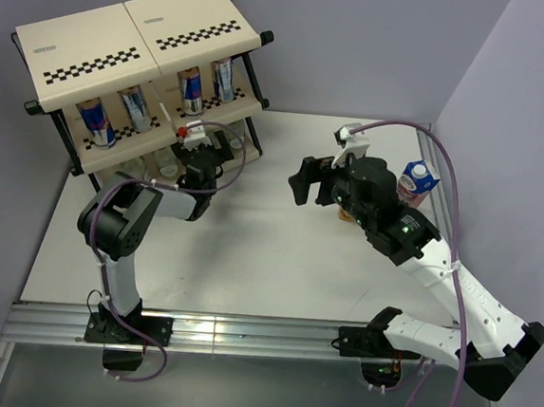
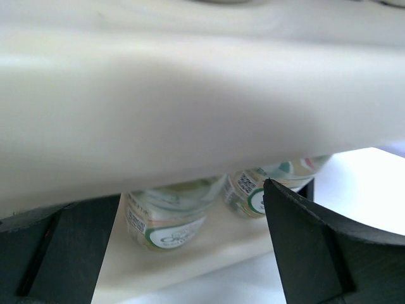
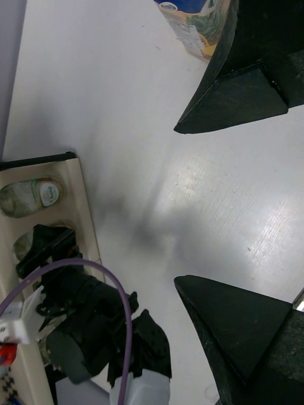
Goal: Place and organize the beverage onto the shelf
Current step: Place the drink on the shelf, then pick up the drink from the center of the board.
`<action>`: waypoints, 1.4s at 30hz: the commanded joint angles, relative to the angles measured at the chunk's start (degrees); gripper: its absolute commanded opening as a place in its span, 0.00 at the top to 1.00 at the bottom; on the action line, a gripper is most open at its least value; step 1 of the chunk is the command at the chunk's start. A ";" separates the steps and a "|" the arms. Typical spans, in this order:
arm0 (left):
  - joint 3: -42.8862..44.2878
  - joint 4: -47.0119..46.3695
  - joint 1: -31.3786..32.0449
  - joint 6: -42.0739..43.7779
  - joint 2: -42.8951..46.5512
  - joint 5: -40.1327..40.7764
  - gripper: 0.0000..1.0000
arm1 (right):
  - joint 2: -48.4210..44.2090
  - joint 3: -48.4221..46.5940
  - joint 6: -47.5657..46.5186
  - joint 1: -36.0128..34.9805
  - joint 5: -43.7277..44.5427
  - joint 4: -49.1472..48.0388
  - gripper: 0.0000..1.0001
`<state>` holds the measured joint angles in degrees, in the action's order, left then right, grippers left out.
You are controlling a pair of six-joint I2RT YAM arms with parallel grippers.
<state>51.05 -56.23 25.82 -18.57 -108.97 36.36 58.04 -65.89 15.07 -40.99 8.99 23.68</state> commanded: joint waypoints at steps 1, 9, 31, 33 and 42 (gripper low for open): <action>-0.86 0.68 0.19 -2.70 3.84 1.00 0.01 | 0.93 -0.82 -0.75 0.12 1.90 0.05 0.00; -2.44 11.89 2.65 -6.82 10.70 2.31 0.00 | 3.13 -1.43 0.49 0.21 11.82 1.72 0.00; -11.93 49.89 25.50 -28.54 41.82 3.02 0.01 | 8.58 -3.11 -0.56 14.10 21.68 5.24 0.01; -13.16 50.34 26.03 -28.54 42.52 1.53 0.00 | 7.62 -1.44 -1.88 14.54 21.68 4.18 0.01; -15.71 49.81 29.10 -27.05 44.72 -2.17 0.01 | 4.10 7.35 -6.63 18.93 19.75 -5.74 0.05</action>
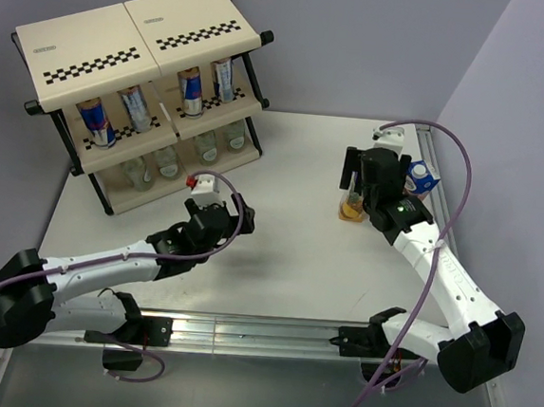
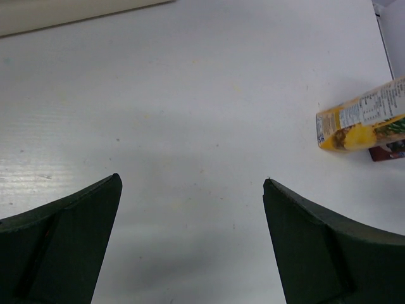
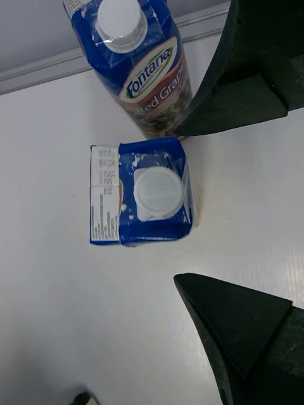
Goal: Place and organize the beverage onto the shelf
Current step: Pick up the drink from the center of the board.
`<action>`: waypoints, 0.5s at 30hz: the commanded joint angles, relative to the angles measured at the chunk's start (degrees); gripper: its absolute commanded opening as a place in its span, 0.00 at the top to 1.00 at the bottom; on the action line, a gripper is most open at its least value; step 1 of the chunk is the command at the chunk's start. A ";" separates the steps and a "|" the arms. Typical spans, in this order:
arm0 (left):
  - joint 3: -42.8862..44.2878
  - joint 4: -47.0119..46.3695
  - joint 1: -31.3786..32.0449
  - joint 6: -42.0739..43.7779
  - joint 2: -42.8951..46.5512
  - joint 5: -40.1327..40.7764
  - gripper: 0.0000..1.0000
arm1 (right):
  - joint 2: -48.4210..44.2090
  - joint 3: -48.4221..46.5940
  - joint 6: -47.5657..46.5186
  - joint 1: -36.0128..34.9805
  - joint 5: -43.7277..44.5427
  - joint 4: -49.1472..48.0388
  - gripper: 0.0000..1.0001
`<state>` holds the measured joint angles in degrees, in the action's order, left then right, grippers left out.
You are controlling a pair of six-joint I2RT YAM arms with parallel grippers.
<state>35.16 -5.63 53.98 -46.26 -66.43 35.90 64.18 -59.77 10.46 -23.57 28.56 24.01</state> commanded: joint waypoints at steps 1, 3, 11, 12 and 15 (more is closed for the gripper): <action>0.26 -0.53 1.39 0.99 2.45 -1.71 0.00 | -2.39 1.58 -2.20 1.69 -0.16 -7.12 0.05; 0.26 -0.09 1.66 1.52 2.71 -1.36 0.01 | -2.40 2.20 -2.46 2.12 -1.22 -7.57 0.05; -2.02 -0.52 1.92 0.73 5.25 -1.27 0.01 | 1.91 3.34 -4.92 6.17 -7.73 -10.29 0.07; -2.11 -0.52 1.92 0.82 5.52 -1.36 0.00 | 2.26 3.52 -5.70 6.43 -7.55 -10.82 0.07; -2.64 -0.35 1.92 1.52 6.75 -1.53 0.00 | 3.75 3.26 -6.50 7.49 -6.85 -11.71 0.08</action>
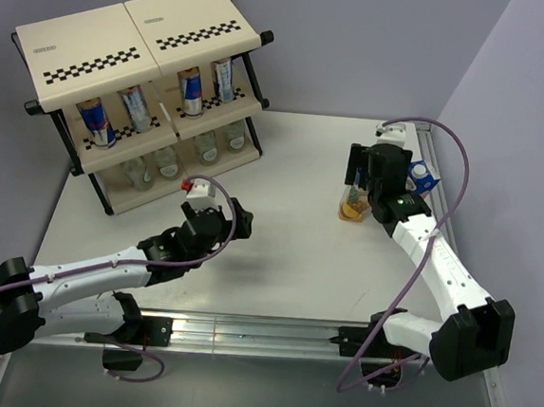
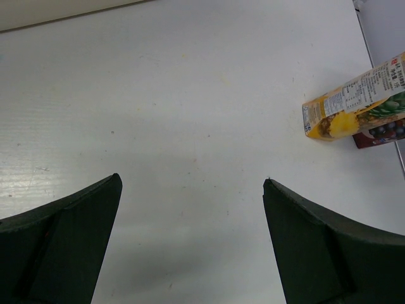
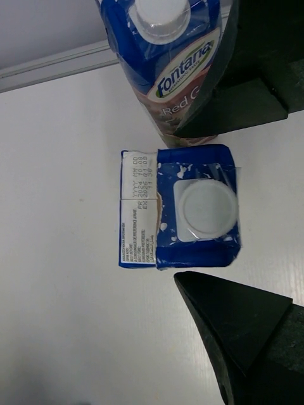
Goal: Place and organize the beverage onto the shelf
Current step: Pick up the drink from the center of the board.
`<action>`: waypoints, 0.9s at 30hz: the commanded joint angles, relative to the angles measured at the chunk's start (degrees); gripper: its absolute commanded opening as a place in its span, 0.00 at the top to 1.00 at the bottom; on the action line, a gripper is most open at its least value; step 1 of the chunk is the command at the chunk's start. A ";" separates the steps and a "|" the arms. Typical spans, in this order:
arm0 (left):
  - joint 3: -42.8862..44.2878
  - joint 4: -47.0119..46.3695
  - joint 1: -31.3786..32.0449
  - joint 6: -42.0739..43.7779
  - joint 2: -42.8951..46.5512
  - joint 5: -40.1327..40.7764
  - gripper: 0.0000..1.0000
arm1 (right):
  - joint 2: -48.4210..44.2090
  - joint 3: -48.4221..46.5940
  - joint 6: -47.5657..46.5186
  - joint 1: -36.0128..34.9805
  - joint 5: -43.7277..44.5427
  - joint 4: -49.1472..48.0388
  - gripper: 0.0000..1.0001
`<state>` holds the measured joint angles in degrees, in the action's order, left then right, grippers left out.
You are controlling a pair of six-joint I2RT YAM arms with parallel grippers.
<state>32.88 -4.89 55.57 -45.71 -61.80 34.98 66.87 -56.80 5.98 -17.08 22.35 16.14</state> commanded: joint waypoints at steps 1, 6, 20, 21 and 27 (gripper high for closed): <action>-0.45 -1.00 0.33 1.06 2.30 -0.53 0.01 | 1.94 0.11 -2.20 1.26 -0.64 -4.27 0.08; -0.54 -1.44 0.33 1.94 2.74 -0.70 0.00 | 5.63 0.02 -3.16 2.23 -3.79 -5.68 0.10; -0.10 -9.50 0.15 14.32 3.61 -10.34 0.01 | -3.23 1.69 -4.05 -0.32 -20.75 -8.94 0.66; -0.27 -10.57 -0.02 15.55 3.88 -12.29 0.01 | -4.28 1.51 -4.31 -0.58 -22.51 -8.67 0.66; 0.34 -13.84 -0.11 25.93 7.65 -32.49 0.01 | -7.28 -3.32 -7.55 -2.60 -40.96 -2.09 0.72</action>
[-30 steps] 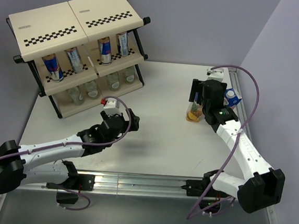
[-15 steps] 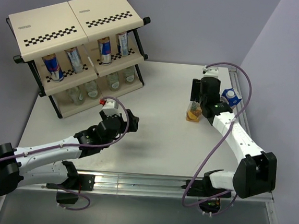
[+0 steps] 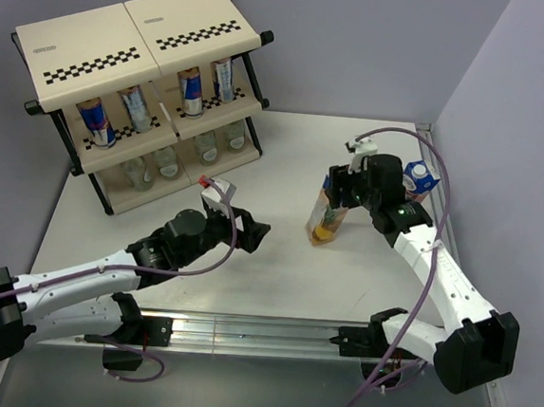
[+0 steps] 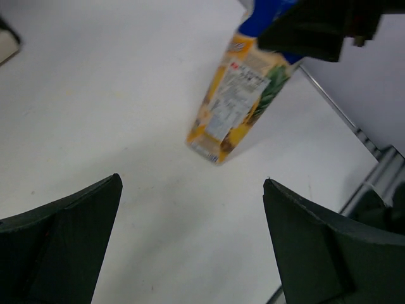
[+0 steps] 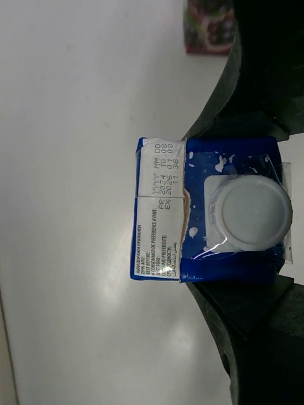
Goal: Place and organize the beverage onto the shelf
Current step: Pick up the drink from the center of the board.
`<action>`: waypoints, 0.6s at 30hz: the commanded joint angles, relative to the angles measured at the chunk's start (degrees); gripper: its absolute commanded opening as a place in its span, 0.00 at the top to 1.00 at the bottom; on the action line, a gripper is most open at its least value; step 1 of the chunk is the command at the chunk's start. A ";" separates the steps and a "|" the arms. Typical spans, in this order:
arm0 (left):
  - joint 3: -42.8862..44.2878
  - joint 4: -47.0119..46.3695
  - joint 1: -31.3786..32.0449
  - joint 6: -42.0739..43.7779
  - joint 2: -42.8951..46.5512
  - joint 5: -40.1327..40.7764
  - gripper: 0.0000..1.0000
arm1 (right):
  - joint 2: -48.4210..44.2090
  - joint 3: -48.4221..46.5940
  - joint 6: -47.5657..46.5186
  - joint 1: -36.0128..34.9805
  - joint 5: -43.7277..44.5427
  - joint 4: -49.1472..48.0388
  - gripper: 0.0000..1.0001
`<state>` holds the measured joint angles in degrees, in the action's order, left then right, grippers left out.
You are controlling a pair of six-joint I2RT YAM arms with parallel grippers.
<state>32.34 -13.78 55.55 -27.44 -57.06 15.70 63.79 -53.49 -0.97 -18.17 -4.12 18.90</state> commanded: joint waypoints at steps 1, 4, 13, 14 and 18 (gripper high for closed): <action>1.23 -4.16 -0.09 8.45 3.61 -14.20 0.01 | -4.29 -7.49 -1.31 -1.86 -16.51 -3.61 0.73; 1.24 -1.44 -0.09 11.18 6.42 -15.09 0.01 | -3.85 -9.16 -5.52 -4.14 -26.00 -0.71 0.73; -4.12 0.16 -0.09 13.21 17.77 -27.20 0.01 | -7.79 -12.07 -11.07 -11.35 -49.01 0.71 0.76; -4.56 -0.80 -0.09 12.51 18.03 -31.66 0.01 | -8.24 -12.16 -11.24 -11.53 -50.79 0.53 0.77; -5.18 -3.08 -0.09 10.31 15.76 -39.16 0.01 | -9.91 -13.65 -10.89 -13.02 -56.08 -0.44 0.77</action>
<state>27.73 -13.96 55.53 -16.03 -39.68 -13.87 59.07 -58.41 -12.93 -30.37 -46.87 30.94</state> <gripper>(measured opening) 0.995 0.704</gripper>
